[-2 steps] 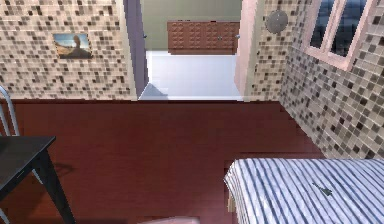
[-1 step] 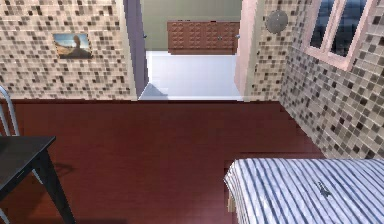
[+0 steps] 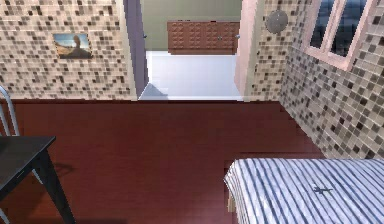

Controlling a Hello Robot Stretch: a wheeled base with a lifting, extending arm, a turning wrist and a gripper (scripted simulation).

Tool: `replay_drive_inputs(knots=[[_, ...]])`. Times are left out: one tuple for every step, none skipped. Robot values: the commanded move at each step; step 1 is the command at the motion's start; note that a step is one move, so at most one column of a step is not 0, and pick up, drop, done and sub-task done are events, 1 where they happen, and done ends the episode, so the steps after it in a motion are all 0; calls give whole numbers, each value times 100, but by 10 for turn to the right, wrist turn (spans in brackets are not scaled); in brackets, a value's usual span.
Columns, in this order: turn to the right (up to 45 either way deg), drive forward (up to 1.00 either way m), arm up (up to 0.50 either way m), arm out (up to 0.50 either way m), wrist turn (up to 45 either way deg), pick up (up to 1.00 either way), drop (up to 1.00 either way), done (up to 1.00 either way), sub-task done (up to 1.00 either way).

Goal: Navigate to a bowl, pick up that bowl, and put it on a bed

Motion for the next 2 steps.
replay_drive_inputs(knots=[[0,0,0,0,450,0,0,0,0],[0,0,0,0,300,0,0,0,0]])
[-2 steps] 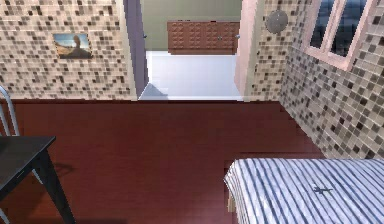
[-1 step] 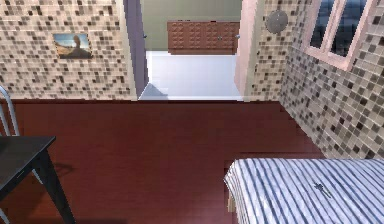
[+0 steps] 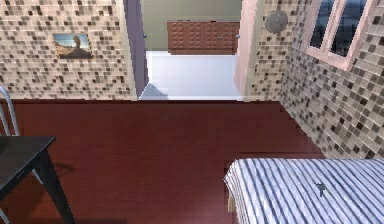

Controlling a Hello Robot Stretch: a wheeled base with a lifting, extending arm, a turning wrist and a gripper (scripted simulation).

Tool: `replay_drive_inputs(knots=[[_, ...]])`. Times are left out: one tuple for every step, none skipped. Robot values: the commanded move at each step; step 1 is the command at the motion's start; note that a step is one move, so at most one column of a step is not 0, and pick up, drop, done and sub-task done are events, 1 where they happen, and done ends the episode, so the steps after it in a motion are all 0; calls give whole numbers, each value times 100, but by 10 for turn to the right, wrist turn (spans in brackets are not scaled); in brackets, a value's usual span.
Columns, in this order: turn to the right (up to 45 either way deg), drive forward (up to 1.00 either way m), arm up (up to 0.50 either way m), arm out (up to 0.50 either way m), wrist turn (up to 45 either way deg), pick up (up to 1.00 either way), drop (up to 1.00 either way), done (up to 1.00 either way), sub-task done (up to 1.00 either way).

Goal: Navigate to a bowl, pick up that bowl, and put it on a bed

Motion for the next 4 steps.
replay_drive_inputs(knots=[[0,0,-22,0,0,0,0,0,0],[0,0,-32,0,0,0,0,0,0],[0,0,0,0,0,0,100,0,0],[0,0,10,0,0,0,0,0,0]])
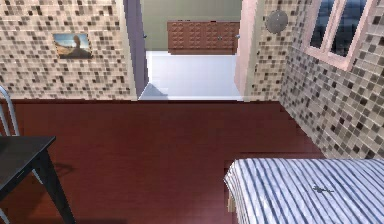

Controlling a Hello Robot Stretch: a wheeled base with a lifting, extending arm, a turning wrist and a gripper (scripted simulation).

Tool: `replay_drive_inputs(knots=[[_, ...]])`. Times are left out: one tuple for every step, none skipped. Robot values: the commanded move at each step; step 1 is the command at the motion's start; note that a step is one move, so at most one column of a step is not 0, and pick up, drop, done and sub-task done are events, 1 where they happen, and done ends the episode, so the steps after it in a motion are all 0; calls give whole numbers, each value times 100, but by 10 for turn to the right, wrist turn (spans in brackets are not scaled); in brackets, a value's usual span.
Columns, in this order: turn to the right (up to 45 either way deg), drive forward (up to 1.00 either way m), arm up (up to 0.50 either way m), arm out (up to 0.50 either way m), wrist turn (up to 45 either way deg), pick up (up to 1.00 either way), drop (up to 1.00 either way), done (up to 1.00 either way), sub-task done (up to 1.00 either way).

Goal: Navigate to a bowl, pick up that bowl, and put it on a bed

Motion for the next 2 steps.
replay_drive_inputs(knots=[[0,0,0,-8,0,0,0,0,0],[0,0,0,0,0,0,0,100,0]])
